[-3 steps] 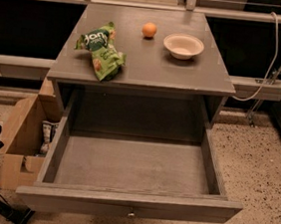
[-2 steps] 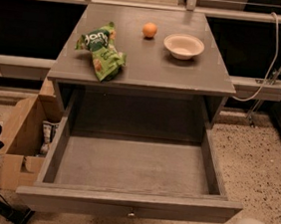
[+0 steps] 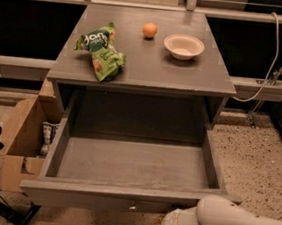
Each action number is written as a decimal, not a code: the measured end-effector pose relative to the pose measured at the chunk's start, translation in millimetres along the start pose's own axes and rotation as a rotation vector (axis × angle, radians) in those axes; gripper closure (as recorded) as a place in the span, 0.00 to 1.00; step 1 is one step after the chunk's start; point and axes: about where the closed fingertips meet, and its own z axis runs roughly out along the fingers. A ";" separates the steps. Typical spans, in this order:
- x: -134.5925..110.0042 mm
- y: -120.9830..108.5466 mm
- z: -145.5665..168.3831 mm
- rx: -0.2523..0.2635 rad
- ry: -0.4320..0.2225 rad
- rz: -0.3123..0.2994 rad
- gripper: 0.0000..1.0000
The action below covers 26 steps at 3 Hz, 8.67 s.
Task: Close top drawer
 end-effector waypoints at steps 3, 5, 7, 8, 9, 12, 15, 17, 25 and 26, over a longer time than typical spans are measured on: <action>-18.6 -36.8 14.4 -0.005 -0.018 -0.046 1.00; -40.6 -87.3 19.2 -0.045 -0.008 -0.064 1.00; -74.7 -161.1 35.6 -0.117 0.012 -0.081 1.00; -90.3 -193.9 42.8 -0.147 0.024 -0.087 1.00; -101.2 -220.4 46.7 -0.160 0.034 -0.082 1.00; -97.2 -262.8 -4.3 0.011 0.045 0.059 1.00; -108.1 -244.8 -131.0 0.302 0.077 0.094 0.82; -109.3 -243.6 -128.3 0.297 0.078 0.092 0.36; -78.7 -131.7 -313.8 0.320 0.422 -0.005 1.00; -84.1 -139.7 -330.3 0.353 0.413 -0.001 0.83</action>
Offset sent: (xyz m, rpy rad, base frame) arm 0.0991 0.0370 -0.0104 0.0425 -0.0720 0.0871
